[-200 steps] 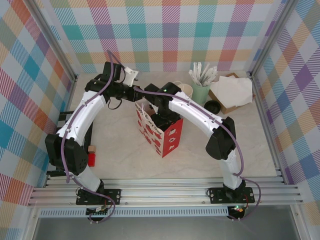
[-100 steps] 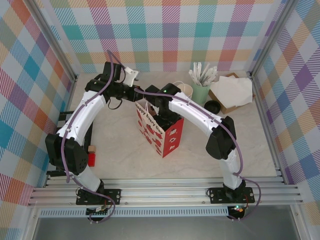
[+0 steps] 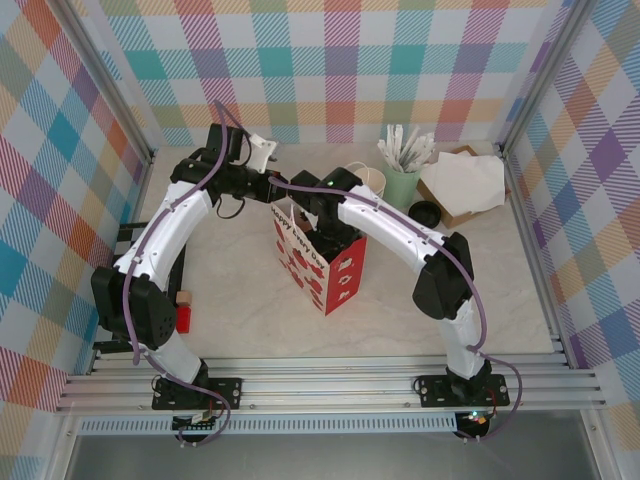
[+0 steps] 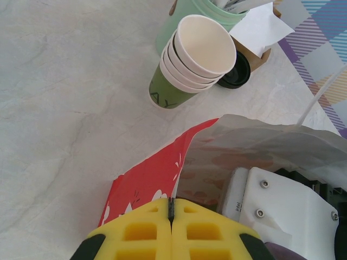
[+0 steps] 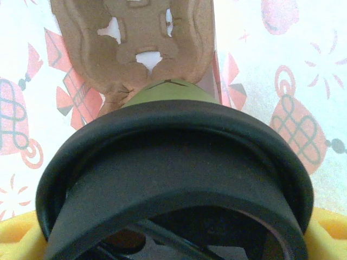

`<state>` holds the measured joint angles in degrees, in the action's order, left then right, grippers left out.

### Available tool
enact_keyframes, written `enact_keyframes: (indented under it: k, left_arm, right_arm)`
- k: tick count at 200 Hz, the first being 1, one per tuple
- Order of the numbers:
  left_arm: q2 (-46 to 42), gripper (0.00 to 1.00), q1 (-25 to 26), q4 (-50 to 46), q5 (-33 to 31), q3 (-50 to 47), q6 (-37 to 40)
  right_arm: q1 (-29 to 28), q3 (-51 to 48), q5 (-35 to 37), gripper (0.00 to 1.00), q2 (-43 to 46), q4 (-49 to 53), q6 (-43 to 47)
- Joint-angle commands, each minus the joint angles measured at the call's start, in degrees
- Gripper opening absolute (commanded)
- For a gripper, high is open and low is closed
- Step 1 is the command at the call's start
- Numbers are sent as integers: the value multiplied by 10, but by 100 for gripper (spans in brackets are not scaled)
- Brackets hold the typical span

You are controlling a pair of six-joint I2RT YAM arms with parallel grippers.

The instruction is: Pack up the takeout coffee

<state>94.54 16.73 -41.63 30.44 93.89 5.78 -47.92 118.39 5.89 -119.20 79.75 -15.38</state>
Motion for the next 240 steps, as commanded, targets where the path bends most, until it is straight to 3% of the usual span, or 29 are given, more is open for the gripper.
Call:
enact_keyframes:
  k: [1, 122, 240]
  left_arm:
    - [-1, 0, -2, 13, 7, -12, -2]
    - [-12, 0, -1, 26, -1, -33, -19]
    - [-29, 0, -2, 54, -25, -54, -34]
  right_arm:
    - [4, -19, -7, 62, 22, -18, 5]
    - [4, -20, -25, 61, 24, -41, 11]
    - [4, -41, -18, 61, 41, -1, -8]
